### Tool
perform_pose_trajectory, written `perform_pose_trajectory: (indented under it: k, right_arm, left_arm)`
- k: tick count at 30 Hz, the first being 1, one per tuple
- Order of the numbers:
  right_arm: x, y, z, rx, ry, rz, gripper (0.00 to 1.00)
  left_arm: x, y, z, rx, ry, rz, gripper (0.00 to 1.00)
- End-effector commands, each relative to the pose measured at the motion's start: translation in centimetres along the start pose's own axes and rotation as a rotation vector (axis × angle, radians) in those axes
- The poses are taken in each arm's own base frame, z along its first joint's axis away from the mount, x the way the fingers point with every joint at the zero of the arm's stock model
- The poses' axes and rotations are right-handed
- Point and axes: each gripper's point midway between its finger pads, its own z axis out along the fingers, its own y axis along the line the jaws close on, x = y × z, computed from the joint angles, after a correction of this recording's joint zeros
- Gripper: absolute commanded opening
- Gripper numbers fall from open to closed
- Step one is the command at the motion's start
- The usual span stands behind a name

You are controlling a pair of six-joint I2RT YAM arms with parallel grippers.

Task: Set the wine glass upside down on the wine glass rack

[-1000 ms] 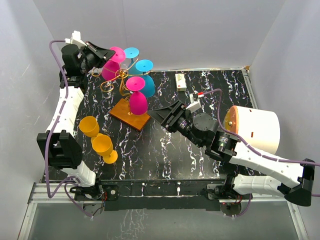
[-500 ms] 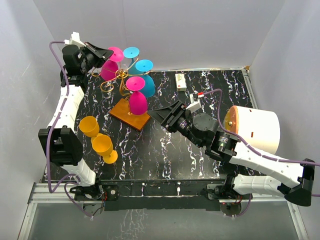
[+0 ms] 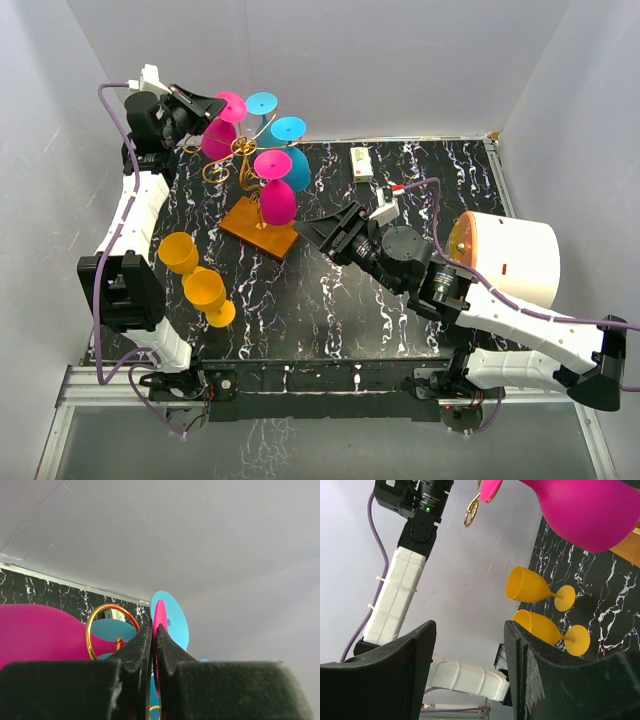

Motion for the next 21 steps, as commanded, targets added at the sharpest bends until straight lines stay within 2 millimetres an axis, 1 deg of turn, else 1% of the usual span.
perform_pose_trajectory:
  k: [1,9,11,16,21]
  right_arm:
    - [-1.5,2.2,-0.3,-0.055,-0.045,0.029,0.54]
    - [-1.5,2.0,-0.4,-0.055,-0.046,0.036,0.54]
    - [-1.4,2.0,-0.3,-0.054,-0.044,0.036,0.54]
    - [-1.1,2.0,0.0,-0.057,-0.035,0.036,0.51]
    - [-1.0,1.9,0.1,-0.054,-0.030,0.039,0.50]
  left_arm:
    - [-2.9,-3.0,-0.8,0.096,-0.078,0.031,0.00]
    - [-3.6,-2.1,-1.1,0.070,-0.098,0.029,0.00]
    - [-3.6,-1.9,-1.0,0.071,-0.092,0.030,0.00]
    - [-2.8,-1.6,0.1,0.107,-0.013,0.001,0.00]
    - [-3.0,-1.5,0.0,0.113,-0.028,-0.005,0.00]
